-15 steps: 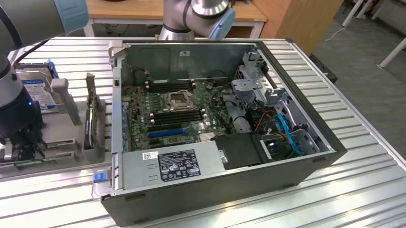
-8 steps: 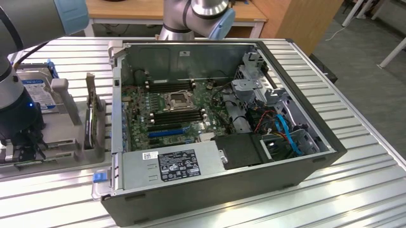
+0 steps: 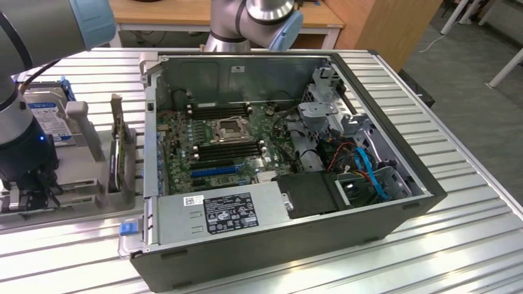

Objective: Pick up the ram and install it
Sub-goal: 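Pick up the ram and move it above insertion slot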

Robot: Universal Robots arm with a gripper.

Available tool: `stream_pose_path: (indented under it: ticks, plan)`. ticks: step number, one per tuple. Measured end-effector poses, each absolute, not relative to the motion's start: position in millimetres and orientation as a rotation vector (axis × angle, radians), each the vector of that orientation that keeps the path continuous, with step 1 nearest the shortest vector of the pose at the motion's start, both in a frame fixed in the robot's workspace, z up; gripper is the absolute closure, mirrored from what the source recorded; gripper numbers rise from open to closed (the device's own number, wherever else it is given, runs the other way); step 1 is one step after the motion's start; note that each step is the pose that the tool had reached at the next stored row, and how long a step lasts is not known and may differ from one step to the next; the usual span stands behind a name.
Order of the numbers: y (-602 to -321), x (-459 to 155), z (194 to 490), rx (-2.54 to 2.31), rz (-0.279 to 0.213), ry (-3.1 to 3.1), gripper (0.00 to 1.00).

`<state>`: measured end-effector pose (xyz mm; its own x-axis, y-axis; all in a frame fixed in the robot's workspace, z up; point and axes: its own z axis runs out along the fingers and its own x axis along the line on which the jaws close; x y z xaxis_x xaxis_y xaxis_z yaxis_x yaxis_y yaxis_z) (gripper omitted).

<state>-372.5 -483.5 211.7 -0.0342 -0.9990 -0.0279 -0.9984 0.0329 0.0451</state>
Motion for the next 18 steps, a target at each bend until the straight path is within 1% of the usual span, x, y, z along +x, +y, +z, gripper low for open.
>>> stream_pose_path:
  ticks: [18]
  plan:
    - [-483.5,-372.5,203.2,2.175,-0.081,-2.249,0.71]
